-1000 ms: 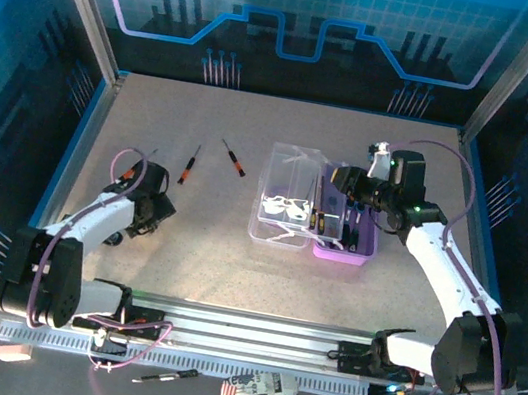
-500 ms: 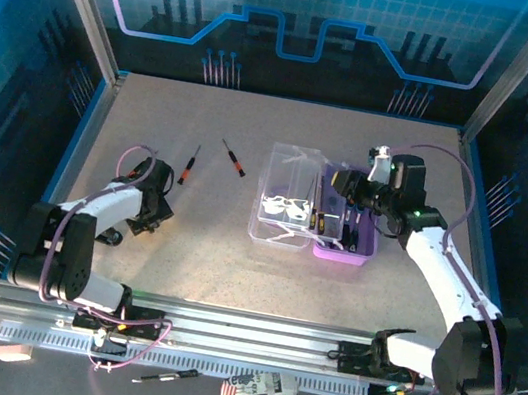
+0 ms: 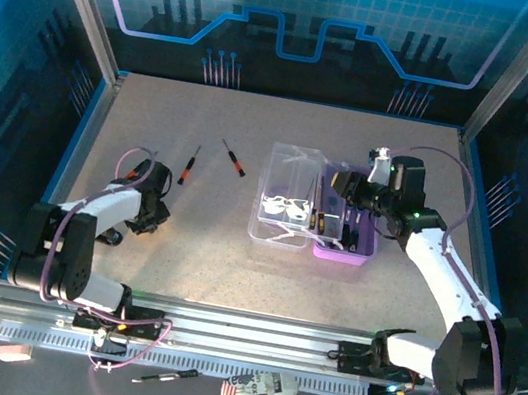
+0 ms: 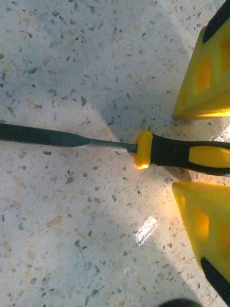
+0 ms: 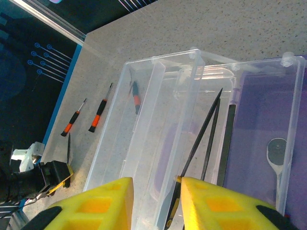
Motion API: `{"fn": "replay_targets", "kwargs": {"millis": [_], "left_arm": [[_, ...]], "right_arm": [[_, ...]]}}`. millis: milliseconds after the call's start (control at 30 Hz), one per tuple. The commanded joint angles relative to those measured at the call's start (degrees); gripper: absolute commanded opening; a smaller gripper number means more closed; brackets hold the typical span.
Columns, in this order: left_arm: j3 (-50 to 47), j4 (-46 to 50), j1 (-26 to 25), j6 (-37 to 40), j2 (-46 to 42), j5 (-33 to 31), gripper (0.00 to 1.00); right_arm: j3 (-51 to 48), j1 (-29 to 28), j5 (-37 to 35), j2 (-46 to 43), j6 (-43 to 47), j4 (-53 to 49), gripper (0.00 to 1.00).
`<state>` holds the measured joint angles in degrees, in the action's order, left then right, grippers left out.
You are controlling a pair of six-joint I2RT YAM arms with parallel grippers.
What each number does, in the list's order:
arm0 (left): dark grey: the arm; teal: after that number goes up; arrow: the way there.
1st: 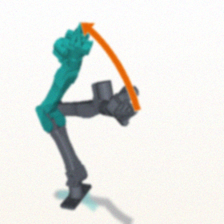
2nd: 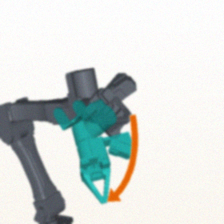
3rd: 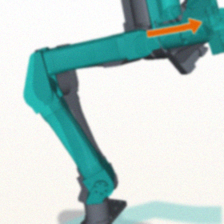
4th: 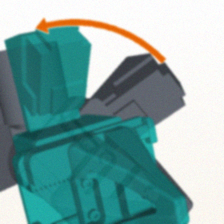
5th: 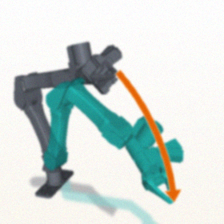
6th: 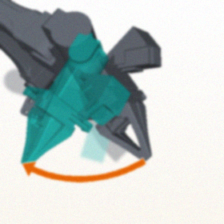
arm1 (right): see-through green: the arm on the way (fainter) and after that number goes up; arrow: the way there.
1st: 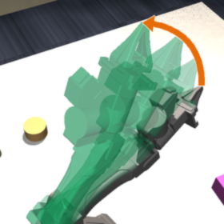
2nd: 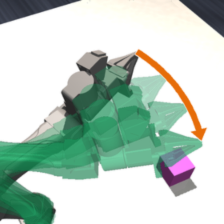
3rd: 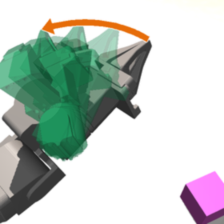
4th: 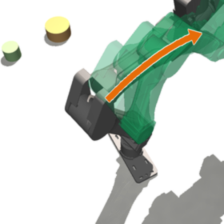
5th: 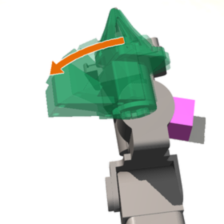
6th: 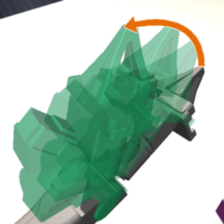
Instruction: Pack the tool kit
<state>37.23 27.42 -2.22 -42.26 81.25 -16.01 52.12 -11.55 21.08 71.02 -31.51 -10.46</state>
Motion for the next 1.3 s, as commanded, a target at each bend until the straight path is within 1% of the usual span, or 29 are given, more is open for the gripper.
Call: {"fn": "replay_targets", "kwargs": {"millis": [0, 67, 100, 333, 367, 533, 567, 633, 967, 1133, 1267], "left_arm": [[-1.35, -3.78, 0.09, 0.60, -0.71, 5.44, 0.33], [-1.63, -3.56, 0.02, 0.64, -1.29, 5.52, 0.30], [-1.75, -3.47, 0.02, 0.69, -1.65, 5.39, 0.26], [-2.68, -2.85, 0.09, 1.42, -3.62, 5.77, 0.16], [-2.85, -2.91, 0.03, 1.65, -3.81, 5.84, 0.14], [-3.91, -2.23, -0.15, 1.74, -5.81, 7.09, 0.14], [-4.08, -1.91, -0.38, 1.62, -6.46, 7.51, 0.16], [-4.24, -1.05, -0.90, 1.20, -7.60, 8.20, 0.17], [-5.50, 4.16, -5.80, -0.98, -16.39, 8.37, 0.17], [-3.86, 5.44, -7.54, -0.43, -19.25, 9.08, 0.17], [-0.28, 6.39, -10.21, 0.24, -19.25, 8.91, 0.16]], "right_arm": [[-0.70, 0.73, 0.54, -1.31, -0.57, 1.04, 0.32], [-0.86, 0.74, 0.54, -1.46, -0.70, 1.14, 0.32], [-0.83, 0.75, 0.54, -1.41, -0.75, 1.22, 0.32], [-0.88, 0.80, 0.89, -1.43, -1.01, 1.49, 0.32], [-0.88, 0.75, 0.88, -1.48, -1.04, 1.49, 0.32], [-0.86, 0.83, 0.82, -1.56, -1.02, 1.41, 0.32], [-0.77, 0.89, 0.82, -1.58, -1.08, 1.41, 0.32], [-0.70, 0.90, 0.82, -1.50, -1.18, 1.49, 0.32], [-0.09, 0.87, 1.36, -0.65, -1.62, 1.78, 0.31], [0.33, 0.16, 1.99, 0.42, -1.98, 2.04, 0.31], [1.51, -0.75, 2.07, 1.32, -1.89, 1.42, 0.31]]}}
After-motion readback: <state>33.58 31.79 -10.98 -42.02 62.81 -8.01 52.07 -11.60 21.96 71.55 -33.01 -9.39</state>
